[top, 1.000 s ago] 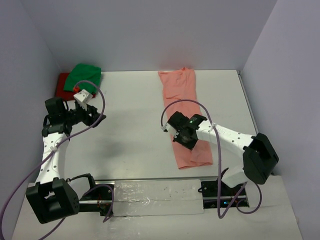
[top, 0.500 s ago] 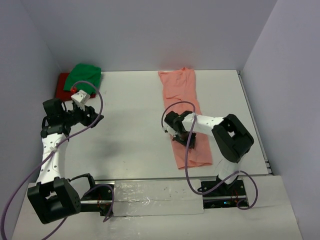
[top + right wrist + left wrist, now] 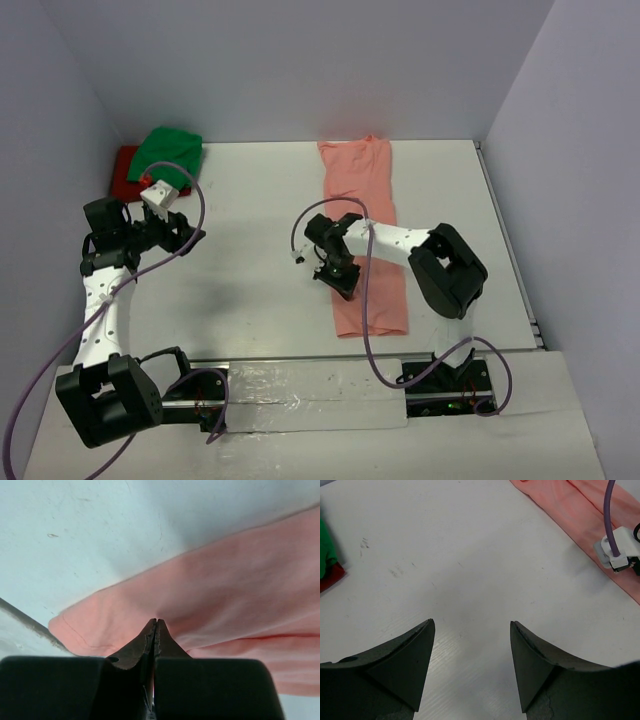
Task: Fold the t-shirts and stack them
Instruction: Fold the tshirt
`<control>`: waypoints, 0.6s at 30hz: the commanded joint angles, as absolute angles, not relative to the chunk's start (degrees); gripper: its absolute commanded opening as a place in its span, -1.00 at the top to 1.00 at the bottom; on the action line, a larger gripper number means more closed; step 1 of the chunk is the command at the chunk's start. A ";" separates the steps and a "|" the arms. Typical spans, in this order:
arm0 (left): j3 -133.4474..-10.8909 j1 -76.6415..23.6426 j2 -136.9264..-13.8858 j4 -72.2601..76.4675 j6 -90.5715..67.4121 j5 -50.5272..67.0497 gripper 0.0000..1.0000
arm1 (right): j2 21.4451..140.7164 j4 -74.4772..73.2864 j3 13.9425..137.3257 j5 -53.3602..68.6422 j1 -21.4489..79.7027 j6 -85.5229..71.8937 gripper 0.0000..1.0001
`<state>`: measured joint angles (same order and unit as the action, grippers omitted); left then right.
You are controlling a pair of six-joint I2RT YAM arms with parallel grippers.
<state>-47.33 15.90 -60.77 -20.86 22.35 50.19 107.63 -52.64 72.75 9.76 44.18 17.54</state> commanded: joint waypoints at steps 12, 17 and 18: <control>-46.93 16.44 -56.78 -18.19 21.36 51.50 -0.42 | 76.65 -52.35 66.27 -3.68 46.93 16.44 -0.09; -46.58 16.61 -55.81 -17.49 21.09 51.06 -0.43 | 74.36 -57.12 61.18 -6.41 50.26 14.86 -0.12; -46.50 16.52 -55.98 -17.23 21.01 50.89 -0.42 | 74.09 -58.52 60.04 -6.07 50.88 15.03 -0.13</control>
